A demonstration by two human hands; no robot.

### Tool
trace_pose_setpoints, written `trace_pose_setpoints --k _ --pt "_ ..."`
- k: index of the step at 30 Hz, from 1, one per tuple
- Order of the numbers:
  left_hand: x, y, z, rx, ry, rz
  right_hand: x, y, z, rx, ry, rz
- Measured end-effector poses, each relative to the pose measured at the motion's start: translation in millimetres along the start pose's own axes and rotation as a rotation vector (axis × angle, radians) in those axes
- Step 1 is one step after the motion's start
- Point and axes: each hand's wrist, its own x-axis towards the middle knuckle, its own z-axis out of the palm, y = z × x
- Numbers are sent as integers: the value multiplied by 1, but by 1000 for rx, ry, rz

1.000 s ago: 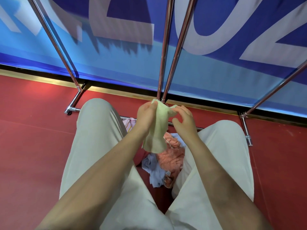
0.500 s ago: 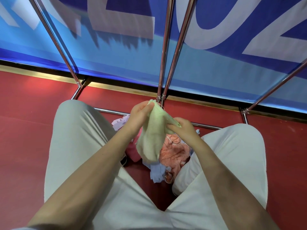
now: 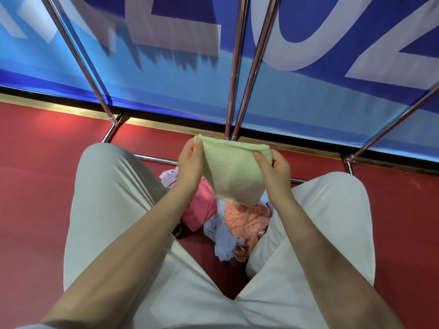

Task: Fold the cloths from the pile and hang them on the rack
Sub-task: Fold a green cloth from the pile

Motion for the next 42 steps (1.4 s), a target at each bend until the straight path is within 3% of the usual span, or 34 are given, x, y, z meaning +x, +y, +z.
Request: trace_pose_setpoints --k 9,16,22,37,40,42 --pt "-1 2 7 98 36 -61 4 15 7 102 73 167" --pt "-3 -3 25 -25 103 -351 7 30 23 88 188 362" --pt "-15 3 47 -78 66 -337 9 26 37 114 237 429" --pt "-26 9 66 -221 -89 -262 -5 -4 54 65 234 137" --pt "-20 17 61 -272 -63 -268 -6 -8 55 135 144 115" --pt "-15 20 56 -287 -62 -269 -5 -9 53 35 67 34"
